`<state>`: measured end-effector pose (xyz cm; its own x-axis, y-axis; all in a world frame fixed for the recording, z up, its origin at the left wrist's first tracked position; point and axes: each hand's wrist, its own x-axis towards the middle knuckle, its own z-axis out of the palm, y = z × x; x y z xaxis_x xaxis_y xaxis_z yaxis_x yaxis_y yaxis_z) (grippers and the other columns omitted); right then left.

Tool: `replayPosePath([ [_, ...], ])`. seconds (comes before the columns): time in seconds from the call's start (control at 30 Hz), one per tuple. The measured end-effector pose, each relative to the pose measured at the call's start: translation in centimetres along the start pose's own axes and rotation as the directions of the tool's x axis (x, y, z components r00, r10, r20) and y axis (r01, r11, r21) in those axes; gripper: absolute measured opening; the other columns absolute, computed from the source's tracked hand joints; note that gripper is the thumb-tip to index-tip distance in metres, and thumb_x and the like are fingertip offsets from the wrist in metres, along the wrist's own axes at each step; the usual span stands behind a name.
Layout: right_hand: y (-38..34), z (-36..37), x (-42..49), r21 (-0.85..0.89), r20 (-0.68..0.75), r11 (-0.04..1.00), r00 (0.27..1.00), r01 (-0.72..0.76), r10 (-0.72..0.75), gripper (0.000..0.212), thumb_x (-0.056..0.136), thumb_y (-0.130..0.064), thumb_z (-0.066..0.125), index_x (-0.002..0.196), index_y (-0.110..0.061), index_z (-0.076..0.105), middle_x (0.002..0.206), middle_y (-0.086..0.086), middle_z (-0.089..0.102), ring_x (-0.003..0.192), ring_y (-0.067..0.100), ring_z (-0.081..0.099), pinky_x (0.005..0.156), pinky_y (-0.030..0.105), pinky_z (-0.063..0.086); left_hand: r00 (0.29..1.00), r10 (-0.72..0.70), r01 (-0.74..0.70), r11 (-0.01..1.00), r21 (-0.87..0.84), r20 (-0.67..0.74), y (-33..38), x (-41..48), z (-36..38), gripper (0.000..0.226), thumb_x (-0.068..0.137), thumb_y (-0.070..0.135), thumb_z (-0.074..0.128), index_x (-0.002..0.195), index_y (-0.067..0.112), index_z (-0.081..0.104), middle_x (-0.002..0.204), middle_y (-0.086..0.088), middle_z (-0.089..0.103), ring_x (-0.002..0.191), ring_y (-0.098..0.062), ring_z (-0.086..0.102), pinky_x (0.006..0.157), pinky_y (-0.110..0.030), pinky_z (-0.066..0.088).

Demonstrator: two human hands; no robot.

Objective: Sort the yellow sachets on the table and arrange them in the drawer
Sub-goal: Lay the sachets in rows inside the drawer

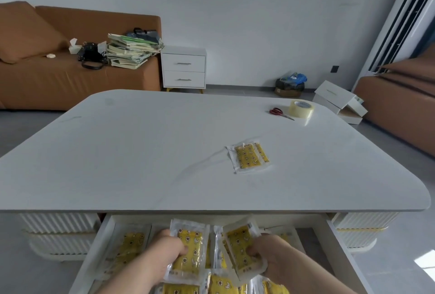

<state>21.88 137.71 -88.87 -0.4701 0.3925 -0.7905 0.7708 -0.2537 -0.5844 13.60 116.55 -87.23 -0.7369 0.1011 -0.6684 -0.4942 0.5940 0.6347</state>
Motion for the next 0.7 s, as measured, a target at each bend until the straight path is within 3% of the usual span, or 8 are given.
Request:
replayPosePath([
  [0.1, 0.3, 1.1, 1.2, 0.089, -0.02, 0.996, 1.0, 0.009, -0.007, 0.032, 0.089, 0.016, 0.044, 0.115, 0.0, 0.054, 0.108, 0.026, 0.064, 0.093, 0.043, 0.067, 0.084, 0.058, 0.055, 1.0, 0.009, -0.009, 1.0, 0.002, -0.006, 0.1, 0.3, 0.4, 0.059, 0.083, 0.001, 0.067, 0.136, 0.006, 0.042, 0.13, -0.012, 0.054, 0.118, -0.029, 0.053, 0.098, -0.038, 0.042],
  [0.27, 0.6, 2.6, 1.8, 0.147, -0.035, 0.988, 0.999, 0.039, -0.034, 0.037, 0.088, 0.012, 0.053, 0.122, -0.003, 0.053, 0.104, 0.018, 0.064, 0.095, 0.035, 0.065, 0.089, 0.053, 0.055, 1.0, 0.008, -0.008, 1.0, -0.01, -0.017, -0.3, 1.2, 1.5, 0.067, 0.084, 0.003, 0.066, 0.143, 0.008, 0.035, 0.142, -0.012, 0.046, 0.128, -0.031, 0.046, 0.105, -0.043, 0.038],
  [0.33, 0.6, 3.0, 1.8, 0.156, -0.043, 0.988, 0.999, 0.005, 0.002, 0.039, 0.09, 0.012, 0.052, 0.122, -0.01, 0.049, 0.107, 0.018, 0.062, 0.099, 0.036, 0.065, 0.087, 0.051, 0.056, 1.0, 0.003, -0.004, 1.0, -0.006, -0.019, -0.3, 1.4, 1.8, 0.068, 0.084, 0.003, 0.066, 0.143, 0.008, 0.034, 0.142, -0.012, 0.046, 0.129, -0.031, 0.046, 0.105, -0.042, 0.038],
  [0.53, 0.4, 3.6, 2.4, 0.148, -0.016, 0.989, 1.0, -0.014, 0.017, 0.06, 0.085, 0.015, 0.056, 0.137, -0.011, 0.043, 0.114, 0.018, 0.059, 0.104, 0.038, 0.062, 0.092, 0.053, 0.053, 0.998, 0.018, -0.017, 1.0, 0.011, -0.064, 0.0, 2.5, 2.4, 0.061, 0.084, 0.003, 0.067, 0.138, 0.006, 0.039, 0.138, -0.013, 0.049, 0.125, -0.03, 0.048, 0.098, -0.036, 0.041],
  [0.7, 0.7, 3.1, 2.7, 0.159, 0.003, 0.987, 1.0, -0.013, 0.013, 0.06, 0.081, 0.017, 0.057, 0.133, -0.011, 0.047, 0.112, 0.021, 0.06, 0.094, 0.042, 0.065, 0.083, 0.056, 0.057, 0.994, -0.006, 0.014, 0.998, 0.067, -0.108, 0.2, 3.3, 2.8, 0.061, 0.084, 0.002, 0.067, 0.138, 0.005, 0.04, 0.135, -0.012, 0.051, 0.122, -0.029, 0.051, 0.093, -0.034, 0.045],
])
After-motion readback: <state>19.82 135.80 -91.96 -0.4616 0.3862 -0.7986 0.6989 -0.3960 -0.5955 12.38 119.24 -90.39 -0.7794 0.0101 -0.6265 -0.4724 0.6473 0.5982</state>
